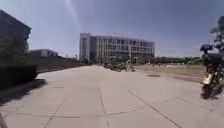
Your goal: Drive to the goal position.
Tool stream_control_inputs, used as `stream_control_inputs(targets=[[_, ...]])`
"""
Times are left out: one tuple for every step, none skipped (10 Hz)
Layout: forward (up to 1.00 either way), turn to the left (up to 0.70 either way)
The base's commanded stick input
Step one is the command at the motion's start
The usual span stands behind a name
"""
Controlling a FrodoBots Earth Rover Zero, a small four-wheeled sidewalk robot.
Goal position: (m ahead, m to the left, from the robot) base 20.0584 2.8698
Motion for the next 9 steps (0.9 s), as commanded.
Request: stream_control_inputs(targets=[[1.00,0.00],[1.00,0.00],[1.00,0.20],[1.00,0.40],[1.00,0.19],[1.00,0.00],[1.00,0.00],[1.00,0.00],[1.00,0.00]])
